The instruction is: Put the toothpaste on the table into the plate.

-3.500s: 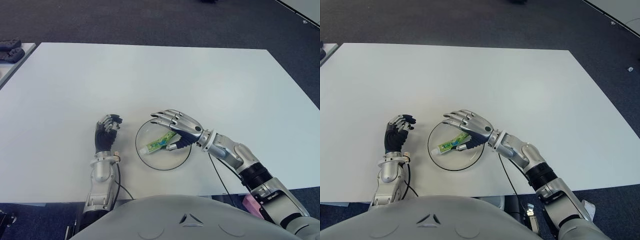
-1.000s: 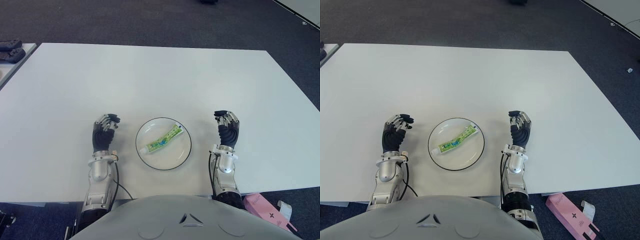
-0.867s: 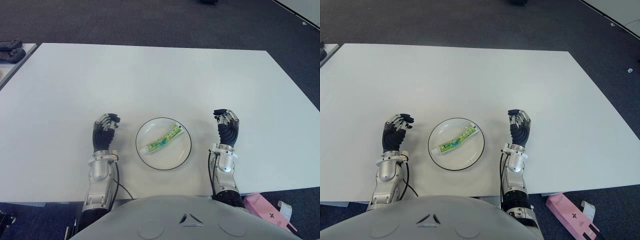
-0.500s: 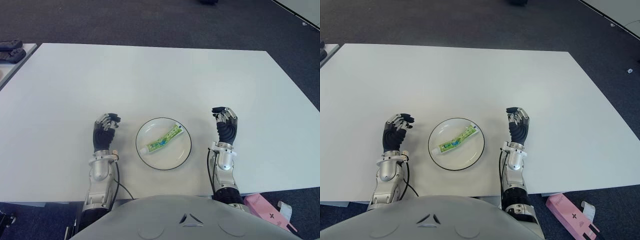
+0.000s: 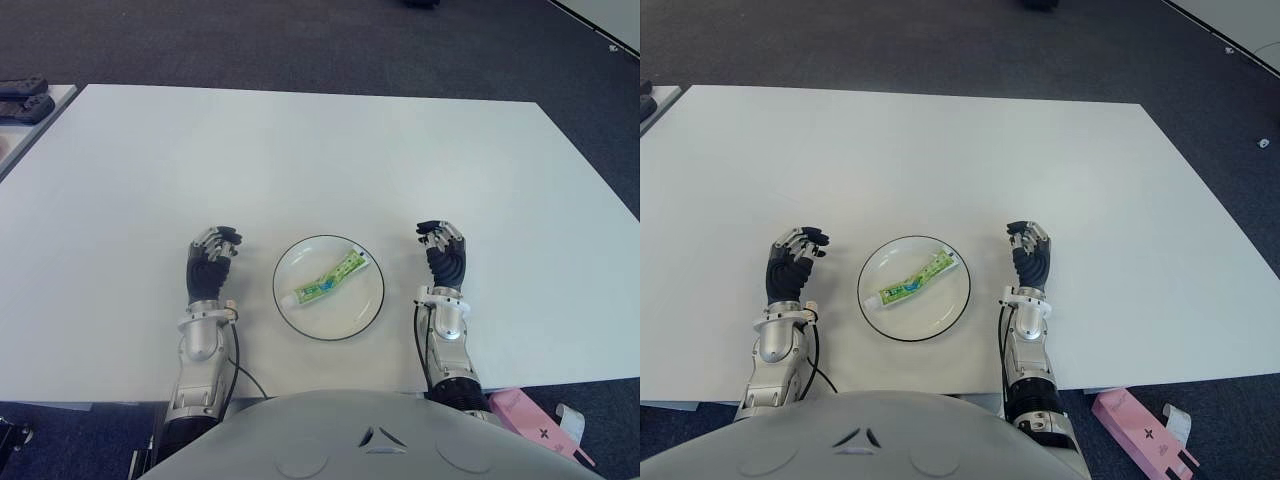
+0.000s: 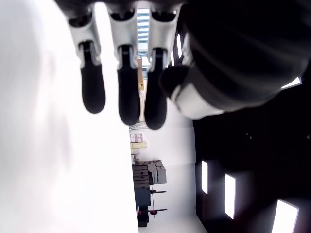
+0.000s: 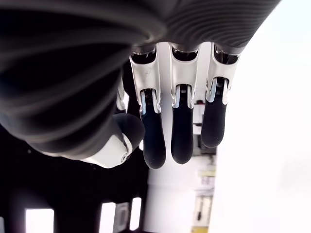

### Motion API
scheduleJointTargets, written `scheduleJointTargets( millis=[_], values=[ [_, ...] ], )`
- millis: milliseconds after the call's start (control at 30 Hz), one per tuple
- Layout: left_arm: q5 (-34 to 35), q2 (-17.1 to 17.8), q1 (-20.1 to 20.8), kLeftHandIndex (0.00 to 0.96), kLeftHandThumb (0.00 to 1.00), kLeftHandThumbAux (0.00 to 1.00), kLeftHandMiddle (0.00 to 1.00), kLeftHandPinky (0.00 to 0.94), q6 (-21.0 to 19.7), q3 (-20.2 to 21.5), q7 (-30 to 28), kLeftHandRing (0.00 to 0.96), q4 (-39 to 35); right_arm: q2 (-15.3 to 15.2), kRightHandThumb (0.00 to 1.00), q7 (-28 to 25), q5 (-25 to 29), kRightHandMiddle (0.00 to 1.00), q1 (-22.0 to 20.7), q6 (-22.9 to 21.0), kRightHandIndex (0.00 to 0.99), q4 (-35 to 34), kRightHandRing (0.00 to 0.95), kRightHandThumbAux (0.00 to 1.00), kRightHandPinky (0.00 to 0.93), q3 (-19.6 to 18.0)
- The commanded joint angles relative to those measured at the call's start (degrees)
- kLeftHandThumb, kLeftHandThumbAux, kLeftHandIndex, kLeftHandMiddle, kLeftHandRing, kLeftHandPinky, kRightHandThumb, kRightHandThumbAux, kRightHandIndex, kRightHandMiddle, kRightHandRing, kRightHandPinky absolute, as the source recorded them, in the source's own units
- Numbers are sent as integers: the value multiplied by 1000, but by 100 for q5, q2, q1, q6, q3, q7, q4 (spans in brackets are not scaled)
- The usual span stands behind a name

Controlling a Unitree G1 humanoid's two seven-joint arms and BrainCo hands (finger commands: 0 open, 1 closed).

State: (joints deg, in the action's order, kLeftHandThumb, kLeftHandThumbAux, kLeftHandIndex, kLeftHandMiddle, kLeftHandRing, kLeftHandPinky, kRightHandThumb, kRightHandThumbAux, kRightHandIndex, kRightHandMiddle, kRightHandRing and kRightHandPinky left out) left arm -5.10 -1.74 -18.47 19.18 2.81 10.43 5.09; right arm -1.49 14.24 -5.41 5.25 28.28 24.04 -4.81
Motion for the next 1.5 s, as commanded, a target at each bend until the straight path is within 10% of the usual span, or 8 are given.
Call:
scheduleJointTargets(
  millis=[33,667,1500],
  values=[
    [-53,0,62,428,715,723,477,471,-32,-61,-48,462,86,-31,715,-157,-66,452,333,-570,424,-124,437,733,438,71],
    [-93,6,21,429,713,723,485,481,-55,-115,-16,472,42,-224,719,-746,-115,458,769,-2151,425,-1440,439,732,430,344],
    [-130,19,-42,429,710,722,490,489,-39,-161,-6,481,8,-299,718,-936,-195,454,1065,-2481,424,-2079,437,732,424,450]
  ],
)
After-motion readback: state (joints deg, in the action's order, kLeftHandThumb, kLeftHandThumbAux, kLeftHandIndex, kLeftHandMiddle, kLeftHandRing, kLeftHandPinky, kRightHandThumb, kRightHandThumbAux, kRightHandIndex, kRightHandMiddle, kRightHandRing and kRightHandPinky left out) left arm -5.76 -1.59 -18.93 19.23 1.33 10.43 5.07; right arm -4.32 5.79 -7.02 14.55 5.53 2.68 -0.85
